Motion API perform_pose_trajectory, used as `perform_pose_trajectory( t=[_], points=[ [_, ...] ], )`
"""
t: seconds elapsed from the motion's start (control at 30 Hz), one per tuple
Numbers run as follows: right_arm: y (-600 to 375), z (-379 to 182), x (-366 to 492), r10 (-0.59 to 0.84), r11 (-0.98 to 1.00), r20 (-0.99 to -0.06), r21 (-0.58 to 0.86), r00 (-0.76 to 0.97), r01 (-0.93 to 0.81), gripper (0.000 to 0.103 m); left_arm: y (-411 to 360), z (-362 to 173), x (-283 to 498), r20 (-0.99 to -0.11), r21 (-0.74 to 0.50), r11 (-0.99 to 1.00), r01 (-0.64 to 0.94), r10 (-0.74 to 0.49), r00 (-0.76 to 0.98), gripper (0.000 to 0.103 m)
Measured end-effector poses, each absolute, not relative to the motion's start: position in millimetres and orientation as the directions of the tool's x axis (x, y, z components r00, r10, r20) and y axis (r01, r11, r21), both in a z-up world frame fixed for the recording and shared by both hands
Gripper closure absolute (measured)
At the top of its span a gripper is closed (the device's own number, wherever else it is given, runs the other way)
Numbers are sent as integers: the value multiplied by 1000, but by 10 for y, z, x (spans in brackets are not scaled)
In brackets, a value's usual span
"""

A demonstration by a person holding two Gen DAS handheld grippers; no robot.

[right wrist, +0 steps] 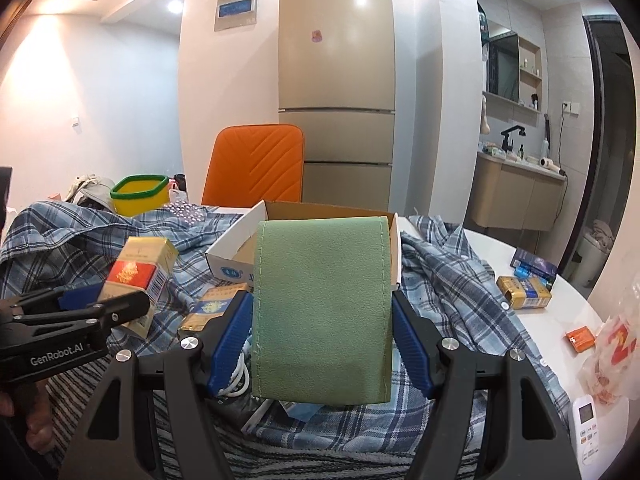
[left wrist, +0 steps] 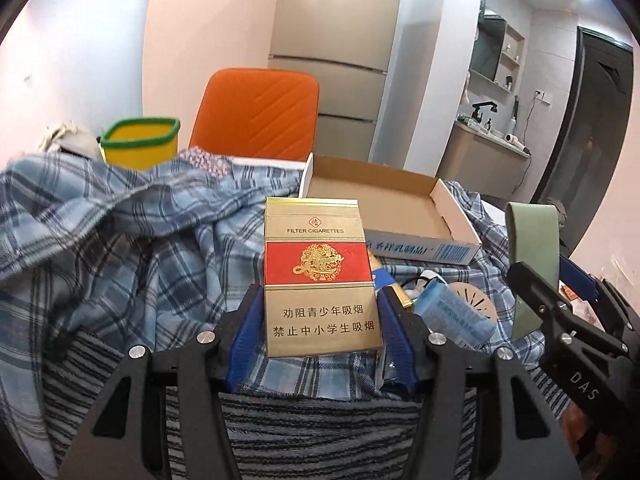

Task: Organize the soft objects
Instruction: 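Grasp the red-and-gold cigarette pack with the left gripper while the right gripper holds the green pad, then lower the red pack and green pad into the cardboard box with both grippers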

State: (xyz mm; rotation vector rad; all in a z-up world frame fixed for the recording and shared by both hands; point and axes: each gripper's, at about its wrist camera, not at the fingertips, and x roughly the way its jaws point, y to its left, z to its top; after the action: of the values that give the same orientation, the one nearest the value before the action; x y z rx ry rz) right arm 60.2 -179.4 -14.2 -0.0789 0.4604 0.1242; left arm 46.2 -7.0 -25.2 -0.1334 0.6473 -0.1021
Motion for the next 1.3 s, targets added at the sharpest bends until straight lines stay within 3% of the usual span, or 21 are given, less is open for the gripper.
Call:
perform_pose_trajectory(
  t=[0.4,0.8,1.3],
  points=[
    [-1855,132,540,120,990,-384,-24,916,-139,32,-126,229,419,-492,-139,986,92,-149,858,47],
    [-1871,1117,476,73,995,-205,-52,976,-86,32,-230,1131,371,-310,-37,991,132,-137,941,47],
    [-1964,1615,1014,-17,1000,-115,-25,993,14,32,-459,1460,976,-170,24,986,164,-158,973,47]
  ],
)
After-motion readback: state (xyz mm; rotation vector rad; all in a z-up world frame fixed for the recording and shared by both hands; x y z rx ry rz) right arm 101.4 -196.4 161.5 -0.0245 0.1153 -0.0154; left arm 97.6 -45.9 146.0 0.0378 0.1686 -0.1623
